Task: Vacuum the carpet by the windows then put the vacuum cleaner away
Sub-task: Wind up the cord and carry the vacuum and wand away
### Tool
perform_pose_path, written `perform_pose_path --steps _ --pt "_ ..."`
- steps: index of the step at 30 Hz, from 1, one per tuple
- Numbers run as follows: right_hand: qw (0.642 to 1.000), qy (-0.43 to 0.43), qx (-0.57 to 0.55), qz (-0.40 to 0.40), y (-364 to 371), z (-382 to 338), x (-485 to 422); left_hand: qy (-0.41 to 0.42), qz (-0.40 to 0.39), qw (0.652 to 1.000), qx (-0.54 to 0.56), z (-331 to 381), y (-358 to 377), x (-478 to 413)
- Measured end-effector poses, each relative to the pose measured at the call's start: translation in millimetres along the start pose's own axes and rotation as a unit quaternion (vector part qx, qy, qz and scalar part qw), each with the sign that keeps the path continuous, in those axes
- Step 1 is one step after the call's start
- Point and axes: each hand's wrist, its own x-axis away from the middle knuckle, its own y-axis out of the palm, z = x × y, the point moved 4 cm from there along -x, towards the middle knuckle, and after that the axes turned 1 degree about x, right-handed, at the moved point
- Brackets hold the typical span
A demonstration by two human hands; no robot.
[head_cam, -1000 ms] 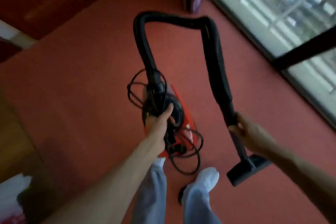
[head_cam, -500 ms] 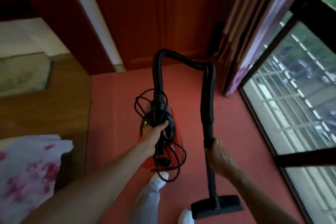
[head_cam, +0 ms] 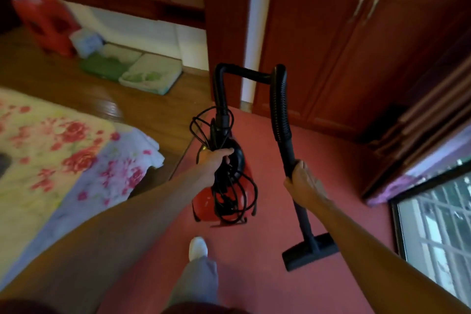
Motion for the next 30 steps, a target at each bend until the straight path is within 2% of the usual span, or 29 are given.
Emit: perform_pose_path --steps 8,18,30 --pt "0.996 -0.070 0.047 -0.036 -6 -111 -67 0.017 0.055 0.998 0.023 51 -84 -39" --pt "0.993 -0.115 0.023 -0.014 -29 -238 -184 0.035 0.077 0.995 0.061 152 -166 -117" --pt "0.983 -0.185 0.011 -0.003 -35 -327 -314 0.028 0.100 0.990 0.091 231 -198 -213"
